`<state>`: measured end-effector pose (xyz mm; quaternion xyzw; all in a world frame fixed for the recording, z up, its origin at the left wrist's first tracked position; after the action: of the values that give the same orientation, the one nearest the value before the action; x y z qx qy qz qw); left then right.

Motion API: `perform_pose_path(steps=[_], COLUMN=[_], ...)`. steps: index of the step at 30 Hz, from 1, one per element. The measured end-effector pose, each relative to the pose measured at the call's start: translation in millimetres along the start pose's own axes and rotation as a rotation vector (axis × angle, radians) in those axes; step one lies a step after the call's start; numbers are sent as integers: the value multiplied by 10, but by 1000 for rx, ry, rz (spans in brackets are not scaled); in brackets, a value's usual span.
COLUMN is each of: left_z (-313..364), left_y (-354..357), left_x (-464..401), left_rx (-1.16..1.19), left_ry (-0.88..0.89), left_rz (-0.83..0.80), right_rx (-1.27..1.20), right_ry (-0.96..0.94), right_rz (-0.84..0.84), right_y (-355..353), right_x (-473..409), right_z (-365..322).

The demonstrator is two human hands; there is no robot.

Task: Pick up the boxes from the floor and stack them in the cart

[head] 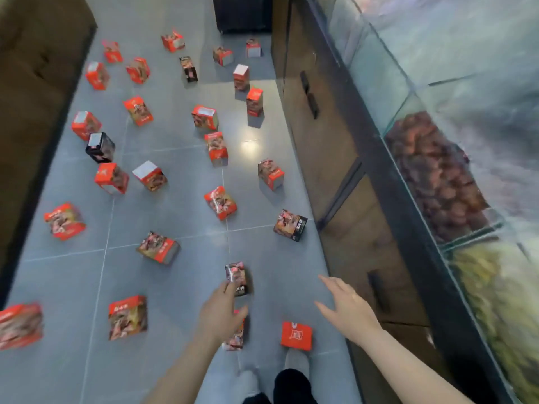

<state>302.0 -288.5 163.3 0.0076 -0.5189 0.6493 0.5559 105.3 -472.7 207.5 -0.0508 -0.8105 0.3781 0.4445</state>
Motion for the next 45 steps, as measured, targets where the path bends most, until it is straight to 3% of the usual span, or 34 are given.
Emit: perform_pose_path(steps=[9, 15, 19, 22, 25, 30, 38, 45], left_z=[-1572, -2329, -2587, -2548, -2397, -1852, -635, -250], left_y=[2171, 3170, 3501, 3434, 3191, 2244, 338, -224], left_x=[-1203, -1846, -2081, -2075, -1986, -1557, -93, 1191], left_rx=[110, 39, 114, 183, 201, 180, 257, 338], left_ry=[-300, -554, -603, -627, -603, -480, -418, -494], left_rz=[-206, -63, -9, 46, -15, -30, 79, 257], right_rx=[-22, 191, 235, 230, 148, 107, 215, 282], right_ry=[18, 105, 126, 102, 130, 92, -137, -372], right_rz=[-296, -433, -350, -328, -326, -311, -293, -297], right_y=[2340, 3601, 3896, 3821, 3545, 2511, 457, -314], right_x=[-1766, -2642, -2797, -2800, -2752, -2420, -1484, -435], right_z=[897, 1343, 1458, 1435, 1353, 820, -535, -1479])
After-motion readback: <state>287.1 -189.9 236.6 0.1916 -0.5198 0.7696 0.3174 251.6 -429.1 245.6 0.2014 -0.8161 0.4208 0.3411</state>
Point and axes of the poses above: each hand's wrist, its own x-axis away from the middle knuckle, its own y-axis out of the palm, z = x × y, the point moved 7 cm from there along -x, towards the middle knuckle, and after that the axes turned 12 degrees about -z, right-handed, at the moved point
